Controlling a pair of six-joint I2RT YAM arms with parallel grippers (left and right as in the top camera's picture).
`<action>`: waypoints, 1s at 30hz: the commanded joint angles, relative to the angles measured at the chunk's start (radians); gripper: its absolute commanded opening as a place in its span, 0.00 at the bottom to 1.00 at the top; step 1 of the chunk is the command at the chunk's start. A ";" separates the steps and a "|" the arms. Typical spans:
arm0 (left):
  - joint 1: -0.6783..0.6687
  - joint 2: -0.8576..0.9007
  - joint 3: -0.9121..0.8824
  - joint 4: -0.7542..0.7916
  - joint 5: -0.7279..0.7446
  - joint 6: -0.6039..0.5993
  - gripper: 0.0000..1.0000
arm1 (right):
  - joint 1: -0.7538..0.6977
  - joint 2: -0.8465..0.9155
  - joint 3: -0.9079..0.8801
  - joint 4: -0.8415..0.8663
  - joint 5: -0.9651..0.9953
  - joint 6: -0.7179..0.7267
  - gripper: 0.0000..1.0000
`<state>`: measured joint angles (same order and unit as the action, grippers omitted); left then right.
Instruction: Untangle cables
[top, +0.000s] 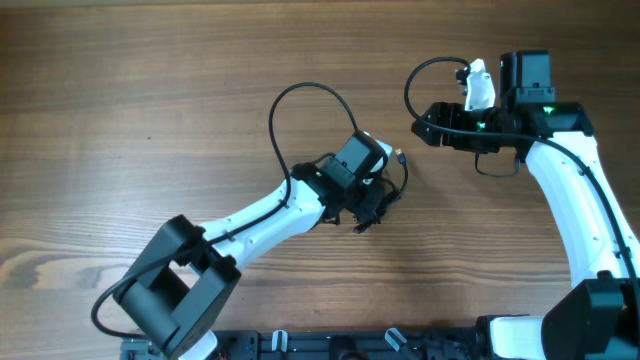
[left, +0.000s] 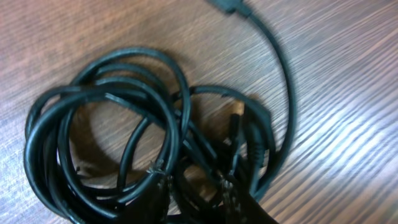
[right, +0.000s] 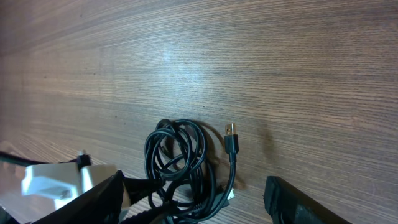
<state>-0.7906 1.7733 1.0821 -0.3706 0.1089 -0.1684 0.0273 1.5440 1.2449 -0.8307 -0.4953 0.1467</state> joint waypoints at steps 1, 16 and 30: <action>-0.008 0.022 0.022 -0.002 -0.008 0.019 0.24 | -0.003 0.010 0.010 0.000 0.009 0.009 0.76; -0.008 -0.006 0.067 -0.068 0.077 0.069 0.39 | -0.003 0.010 0.010 -0.019 0.009 -0.014 0.78; -0.031 0.060 0.063 -0.102 0.072 0.113 0.34 | -0.003 0.010 0.010 -0.040 0.009 -0.016 0.78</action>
<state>-0.8192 1.8038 1.1419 -0.4709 0.1734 -0.0887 0.0273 1.5440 1.2449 -0.8673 -0.4931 0.1452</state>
